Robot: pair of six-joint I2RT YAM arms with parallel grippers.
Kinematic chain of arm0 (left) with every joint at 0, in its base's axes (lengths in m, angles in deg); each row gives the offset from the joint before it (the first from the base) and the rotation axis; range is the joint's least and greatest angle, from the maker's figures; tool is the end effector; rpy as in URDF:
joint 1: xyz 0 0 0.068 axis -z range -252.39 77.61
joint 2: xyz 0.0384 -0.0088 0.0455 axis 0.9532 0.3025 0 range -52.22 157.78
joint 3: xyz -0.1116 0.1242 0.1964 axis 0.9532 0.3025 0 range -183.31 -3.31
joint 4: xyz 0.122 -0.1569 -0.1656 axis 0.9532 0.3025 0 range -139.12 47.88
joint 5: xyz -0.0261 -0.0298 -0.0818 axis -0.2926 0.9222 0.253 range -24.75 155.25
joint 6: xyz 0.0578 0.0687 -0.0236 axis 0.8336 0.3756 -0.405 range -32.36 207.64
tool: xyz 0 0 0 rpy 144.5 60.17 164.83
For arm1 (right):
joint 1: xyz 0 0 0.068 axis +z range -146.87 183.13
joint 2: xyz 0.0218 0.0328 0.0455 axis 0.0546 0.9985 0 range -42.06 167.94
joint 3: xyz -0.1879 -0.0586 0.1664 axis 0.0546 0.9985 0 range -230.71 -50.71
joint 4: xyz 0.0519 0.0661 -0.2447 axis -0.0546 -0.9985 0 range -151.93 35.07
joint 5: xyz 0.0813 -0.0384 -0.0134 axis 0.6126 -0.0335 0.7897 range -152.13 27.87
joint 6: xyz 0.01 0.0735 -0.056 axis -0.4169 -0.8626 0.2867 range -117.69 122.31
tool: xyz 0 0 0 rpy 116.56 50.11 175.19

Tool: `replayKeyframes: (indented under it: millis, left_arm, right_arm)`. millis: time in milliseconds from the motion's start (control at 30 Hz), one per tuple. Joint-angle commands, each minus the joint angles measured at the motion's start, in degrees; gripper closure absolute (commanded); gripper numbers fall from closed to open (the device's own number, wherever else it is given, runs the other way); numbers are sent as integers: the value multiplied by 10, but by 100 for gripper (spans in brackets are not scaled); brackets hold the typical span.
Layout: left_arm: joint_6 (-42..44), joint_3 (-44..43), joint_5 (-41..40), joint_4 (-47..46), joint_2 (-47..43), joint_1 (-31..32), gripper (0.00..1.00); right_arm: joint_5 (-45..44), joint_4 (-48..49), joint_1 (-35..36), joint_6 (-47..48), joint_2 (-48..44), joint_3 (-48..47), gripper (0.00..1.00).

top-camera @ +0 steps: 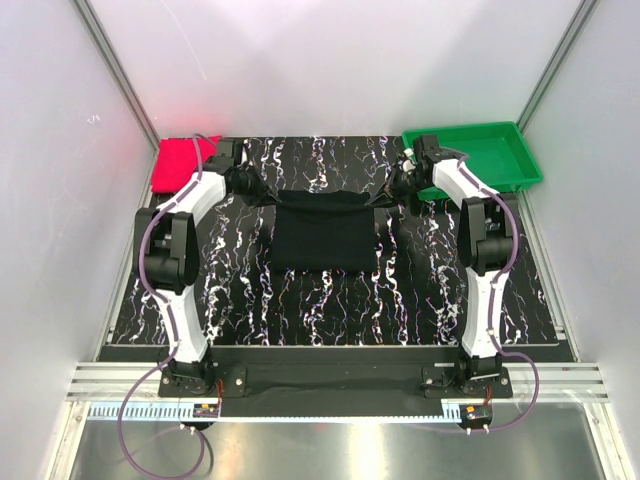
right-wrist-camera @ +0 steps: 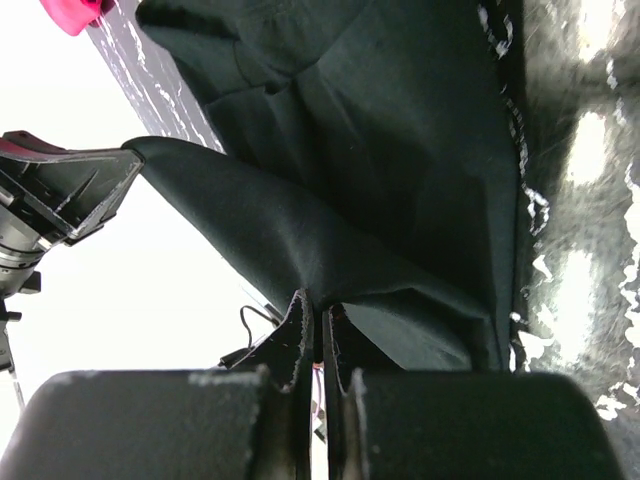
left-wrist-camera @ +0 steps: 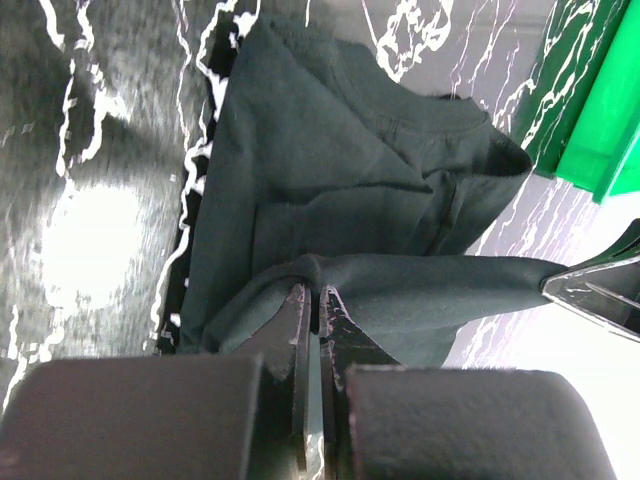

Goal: Fold and stack the t-shirts
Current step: Fold the tshirt

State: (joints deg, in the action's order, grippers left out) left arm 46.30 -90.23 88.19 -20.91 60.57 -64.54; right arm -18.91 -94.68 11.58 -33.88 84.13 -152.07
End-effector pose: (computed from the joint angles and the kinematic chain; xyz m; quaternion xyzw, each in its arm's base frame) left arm 0.4402 -0.0935 0.1687 -0.2099 0.9104 -0.2977 0.1960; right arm 0.4559 0.1257 0.1449 0.1387 0.8999 0.4100 0.0528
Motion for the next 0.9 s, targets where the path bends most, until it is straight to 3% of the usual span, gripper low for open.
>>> replayKeyframes:
  millis: [0, 533, 867]
  left_arm:
    - [14, -40, 18, -40, 19, -7, 100]
    - [19, -106, 23, -53, 101, -21, 100]
    - [5, -96, 32, -54, 64, -22, 100]
  right_arm:
    - [18, -1, -12, 13, 12, -36, 96]
    - [16, -2, -24, 6, 94, -109, 92]
    - [21, -4, -25, -11, 80, -104, 93]
